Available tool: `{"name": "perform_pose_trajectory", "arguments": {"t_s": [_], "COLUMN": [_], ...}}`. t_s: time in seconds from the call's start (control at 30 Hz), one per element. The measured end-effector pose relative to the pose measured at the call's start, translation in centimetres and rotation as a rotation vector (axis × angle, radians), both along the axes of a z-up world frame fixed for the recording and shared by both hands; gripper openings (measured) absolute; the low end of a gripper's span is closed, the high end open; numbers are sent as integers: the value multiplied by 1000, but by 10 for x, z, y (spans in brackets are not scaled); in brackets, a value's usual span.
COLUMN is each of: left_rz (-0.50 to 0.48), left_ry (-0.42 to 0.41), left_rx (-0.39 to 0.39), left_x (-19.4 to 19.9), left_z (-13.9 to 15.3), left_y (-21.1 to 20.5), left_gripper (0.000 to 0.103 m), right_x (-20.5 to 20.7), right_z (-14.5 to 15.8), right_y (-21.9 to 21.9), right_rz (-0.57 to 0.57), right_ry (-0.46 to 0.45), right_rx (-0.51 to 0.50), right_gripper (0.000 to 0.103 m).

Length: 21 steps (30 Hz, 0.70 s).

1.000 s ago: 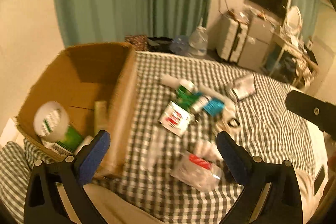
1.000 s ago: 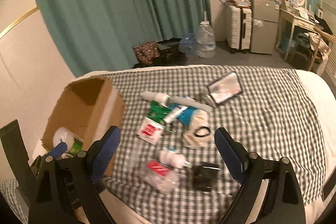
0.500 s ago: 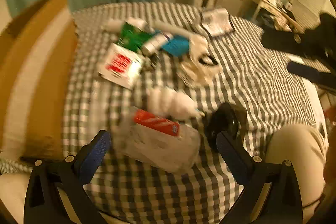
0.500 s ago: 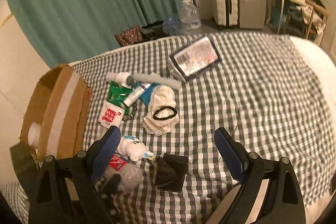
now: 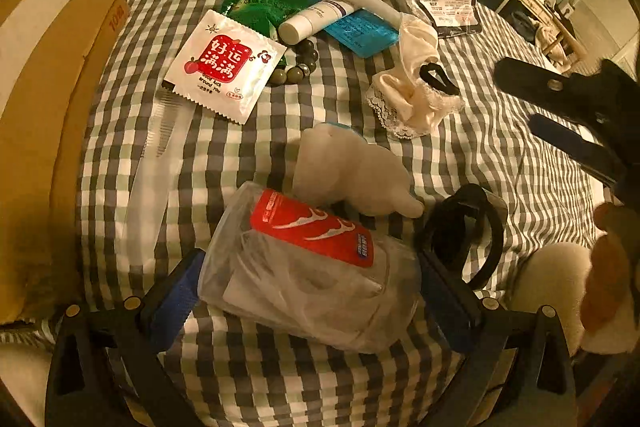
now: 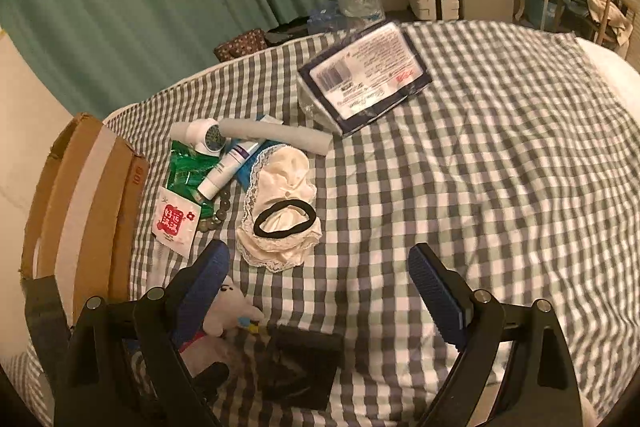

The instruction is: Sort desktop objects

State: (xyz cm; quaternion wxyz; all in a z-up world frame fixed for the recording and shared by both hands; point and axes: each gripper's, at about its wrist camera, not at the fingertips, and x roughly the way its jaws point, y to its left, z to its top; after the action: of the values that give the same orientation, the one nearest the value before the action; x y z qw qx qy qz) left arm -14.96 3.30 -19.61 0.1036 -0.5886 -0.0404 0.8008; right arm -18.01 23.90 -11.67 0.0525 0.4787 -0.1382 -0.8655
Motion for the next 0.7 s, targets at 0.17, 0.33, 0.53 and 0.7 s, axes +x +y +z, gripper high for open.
{"name": "perform_pose_trajectory", "arguments": {"t_s": [0.17,0.33,0.53,0.7], "left_rz": [-54,-84,-99,-85], "left_ry": [-41,-24,-10,24], "left_rx": [-69,-95,-104,-108], "left_x": [0,3,7,15], "left_z": [-14,-16,-15,-9], "left_y": [14,22,27,26], "left_gripper": [103,103,98,97], "right_x": [-23,-41,-37,-27], "right_z": [-14,-31,-35,-24], "right_y": [-8,-16,-22,-13], "right_rz": [52,81,125,110], "right_ry": [-12,-63,-70,-30], "right_rx": [-13,6,32,26], "right_gripper": [85,73,45,29]}}
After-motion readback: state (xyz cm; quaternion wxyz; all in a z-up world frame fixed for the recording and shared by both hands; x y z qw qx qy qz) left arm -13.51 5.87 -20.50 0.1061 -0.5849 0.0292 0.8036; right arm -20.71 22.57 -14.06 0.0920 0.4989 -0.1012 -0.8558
